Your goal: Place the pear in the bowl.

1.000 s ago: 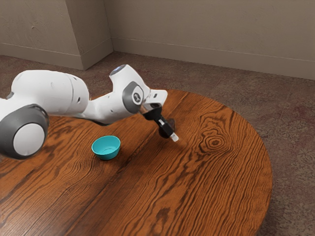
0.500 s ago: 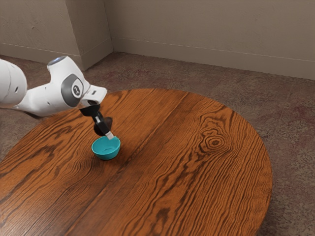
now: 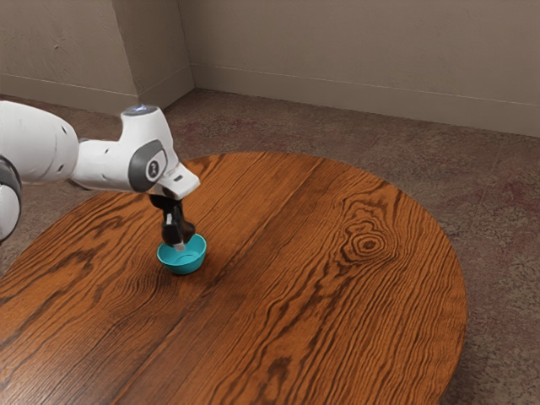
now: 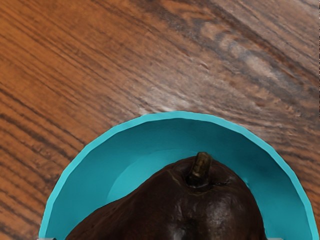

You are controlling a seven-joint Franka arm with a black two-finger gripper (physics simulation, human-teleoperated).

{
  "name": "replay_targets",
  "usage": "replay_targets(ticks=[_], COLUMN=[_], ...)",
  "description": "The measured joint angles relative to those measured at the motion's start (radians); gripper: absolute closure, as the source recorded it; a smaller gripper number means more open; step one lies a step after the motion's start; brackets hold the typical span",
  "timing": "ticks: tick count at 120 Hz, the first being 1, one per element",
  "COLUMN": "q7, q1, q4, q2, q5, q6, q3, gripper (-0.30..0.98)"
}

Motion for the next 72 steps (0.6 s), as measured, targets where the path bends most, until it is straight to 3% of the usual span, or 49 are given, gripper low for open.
replay_targets(ticks=[21, 45, 58, 72], q7=[0.019, -0.049, -0.082, -0.108], q1=[-0.012, -0.104, -0.160, -0.227], q4=[-0.007, 0.002, 0.134, 0.175], q2=[-0.021, -0.342, -0.421, -0.441], q5=[-0.003, 0.006, 0.072, 0.105], q6=[-0.021, -0.281, -0.424, -0.517], q3=[0.000, -0.004, -0.012, -0.011], gripper=[0.07, 0.03, 0.01, 0.01])
